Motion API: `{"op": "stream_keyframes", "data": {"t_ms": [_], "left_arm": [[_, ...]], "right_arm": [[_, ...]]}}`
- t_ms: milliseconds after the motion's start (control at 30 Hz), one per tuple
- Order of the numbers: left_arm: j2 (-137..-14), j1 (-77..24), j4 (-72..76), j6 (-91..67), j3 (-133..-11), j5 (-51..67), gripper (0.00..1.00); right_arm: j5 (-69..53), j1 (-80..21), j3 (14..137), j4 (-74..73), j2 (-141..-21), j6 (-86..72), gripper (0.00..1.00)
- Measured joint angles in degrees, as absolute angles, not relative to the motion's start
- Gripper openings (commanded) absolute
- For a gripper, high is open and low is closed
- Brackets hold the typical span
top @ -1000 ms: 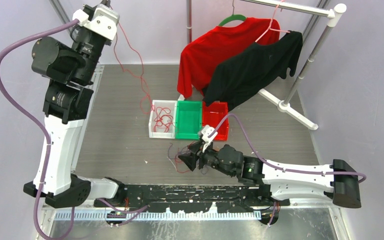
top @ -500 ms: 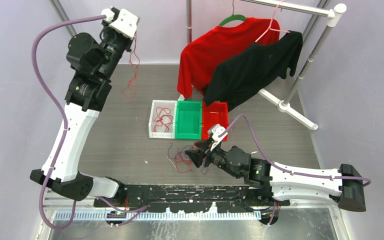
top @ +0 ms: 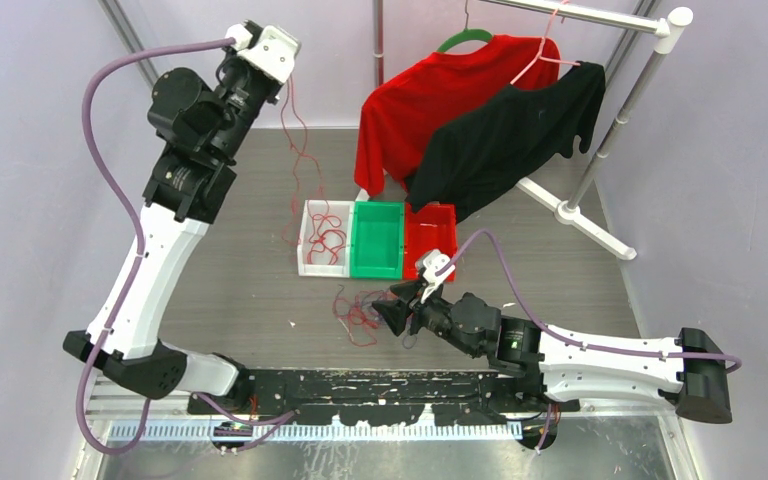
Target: Untangle the cables
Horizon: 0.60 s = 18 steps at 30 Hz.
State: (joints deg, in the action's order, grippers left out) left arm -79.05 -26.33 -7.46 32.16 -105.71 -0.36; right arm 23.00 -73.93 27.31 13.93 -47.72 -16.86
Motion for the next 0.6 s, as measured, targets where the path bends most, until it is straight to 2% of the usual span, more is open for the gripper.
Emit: {"op": "stream_keyframes", "data": {"t_ms": [600], "left_arm": [[-78.54, -40.12, -1.87, 47.46, -107.28, -1.08, 0.0]], "right_arm": [[23.22, -73.93, 27.29, 12.1, -47.72, -16.86, 0.56]]}}
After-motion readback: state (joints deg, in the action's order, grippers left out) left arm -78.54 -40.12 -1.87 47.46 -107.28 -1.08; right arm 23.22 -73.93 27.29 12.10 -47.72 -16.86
